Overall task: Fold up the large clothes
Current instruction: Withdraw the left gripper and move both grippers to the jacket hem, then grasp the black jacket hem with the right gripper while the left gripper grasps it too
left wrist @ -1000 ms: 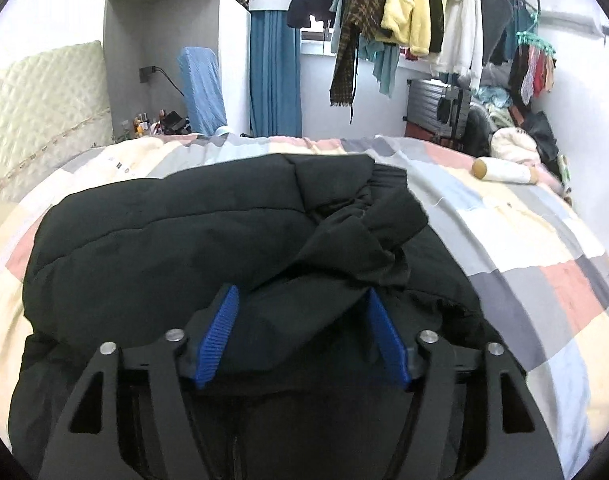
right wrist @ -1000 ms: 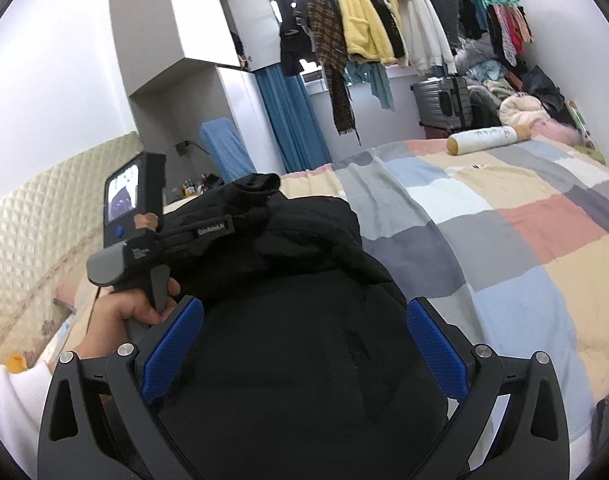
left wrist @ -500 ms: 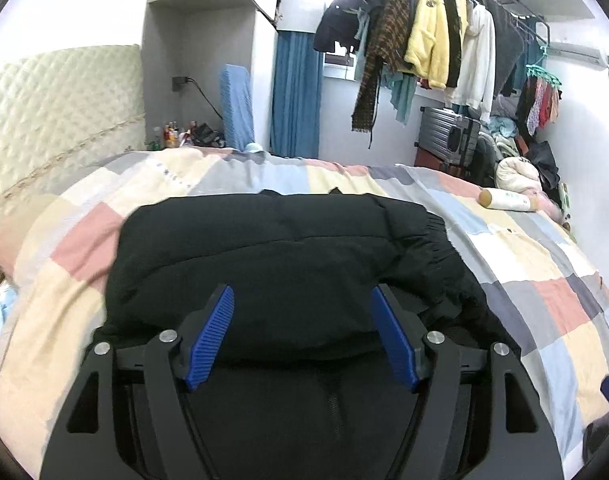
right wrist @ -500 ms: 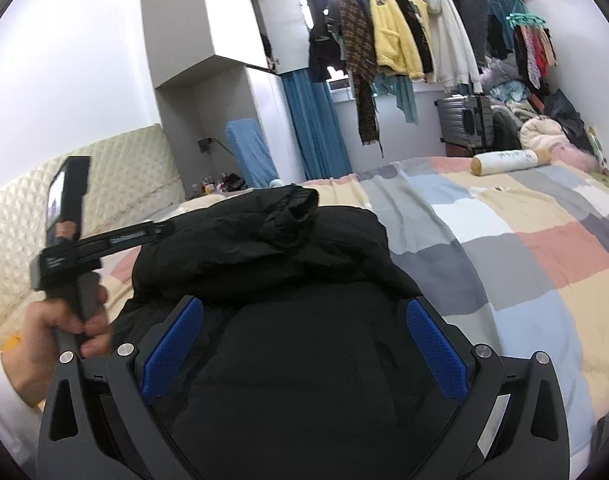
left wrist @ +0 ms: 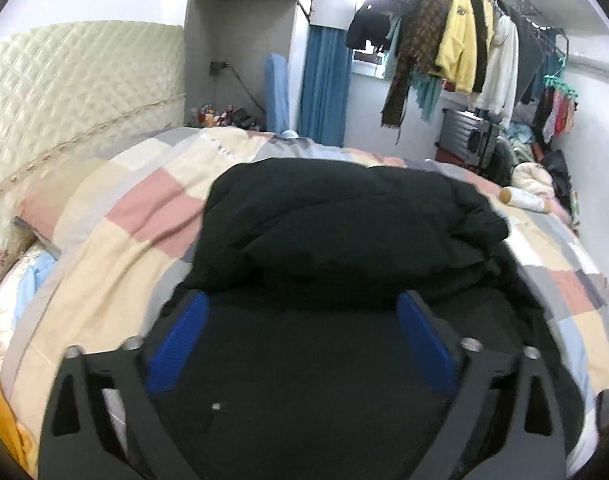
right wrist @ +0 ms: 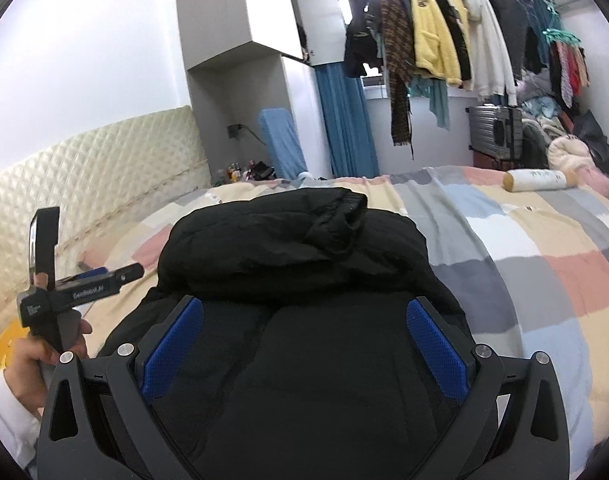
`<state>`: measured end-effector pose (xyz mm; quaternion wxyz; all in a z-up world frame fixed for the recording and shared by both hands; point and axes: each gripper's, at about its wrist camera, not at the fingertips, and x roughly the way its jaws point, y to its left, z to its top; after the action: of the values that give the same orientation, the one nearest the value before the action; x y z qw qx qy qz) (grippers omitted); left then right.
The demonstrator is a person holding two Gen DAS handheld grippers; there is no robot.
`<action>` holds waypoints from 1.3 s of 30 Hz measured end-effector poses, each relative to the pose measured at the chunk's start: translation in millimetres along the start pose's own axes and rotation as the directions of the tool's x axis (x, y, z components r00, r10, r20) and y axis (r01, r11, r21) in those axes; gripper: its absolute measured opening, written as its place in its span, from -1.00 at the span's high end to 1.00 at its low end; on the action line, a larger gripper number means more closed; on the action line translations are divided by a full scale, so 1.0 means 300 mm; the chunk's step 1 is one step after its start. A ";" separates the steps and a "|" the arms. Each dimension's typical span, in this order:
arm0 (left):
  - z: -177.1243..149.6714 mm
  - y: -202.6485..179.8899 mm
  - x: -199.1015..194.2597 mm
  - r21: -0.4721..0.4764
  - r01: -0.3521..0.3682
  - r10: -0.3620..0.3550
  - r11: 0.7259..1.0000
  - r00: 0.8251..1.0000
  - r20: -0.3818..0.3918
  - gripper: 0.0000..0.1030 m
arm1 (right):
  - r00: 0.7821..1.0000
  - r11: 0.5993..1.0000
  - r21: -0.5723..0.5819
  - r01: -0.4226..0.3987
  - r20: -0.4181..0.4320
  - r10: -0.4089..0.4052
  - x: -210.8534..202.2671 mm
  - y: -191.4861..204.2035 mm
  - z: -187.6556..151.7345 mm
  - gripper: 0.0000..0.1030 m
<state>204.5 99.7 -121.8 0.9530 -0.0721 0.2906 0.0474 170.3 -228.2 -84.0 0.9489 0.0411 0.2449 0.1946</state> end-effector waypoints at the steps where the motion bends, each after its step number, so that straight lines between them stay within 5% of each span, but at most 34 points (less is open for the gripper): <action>1: 0.001 0.010 0.014 0.012 -0.016 0.016 1.000 1.000 0.000 -1.00 | 1.000 1.000 -0.008 0.005 -0.003 -0.005 0.019 0.002 0.013 -0.99; 8: 0.007 0.093 0.077 -0.065 -0.040 0.039 0.997 0.999 -0.030 -1.00 | 0.999 0.996 -0.084 0.033 -0.025 -0.036 0.195 0.011 0.111 -0.99; 16: -0.007 0.155 0.261 -0.051 -0.108 0.102 0.993 0.990 -0.099 -1.00 | 0.996 0.999 -0.027 0.027 -0.085 -0.029 0.456 -0.039 0.174 -0.98; 26: -0.063 0.146 0.462 0.087 -0.205 0.216 0.975 0.964 -0.154 -1.00 | 0.987 1.000 0.024 0.012 -0.159 -0.008 0.690 -0.124 0.176 -0.90; 29: -0.063 0.140 0.505 0.132 -0.279 0.296 0.951 0.946 -0.130 -1.00 | 0.984 0.999 0.035 0.010 -0.180 -0.004 0.746 -0.136 0.179 -0.36; 31: -0.051 0.153 0.528 0.126 -0.331 0.345 0.935 0.933 -0.101 -1.00 | 0.988 1.000 0.029 0.013 -0.152 -0.008 0.751 -0.142 0.187 0.27; 35: -0.008 0.234 0.560 -0.006 -0.358 0.356 0.934 0.930 -0.089 -1.00 | 0.994 0.999 0.008 -0.033 -0.101 0.034 0.722 -0.132 0.213 0.63; 39: 0.021 0.305 0.561 -0.108 -0.348 0.338 0.931 0.936 -0.095 -1.00 | 0.996 0.999 -0.030 -0.042 -0.079 0.039 0.719 -0.099 0.245 0.71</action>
<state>335.0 199.0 -221.1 0.9122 -0.0806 0.3305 0.2282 389.5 -170.3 -121.4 0.9350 0.0234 0.2779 0.2191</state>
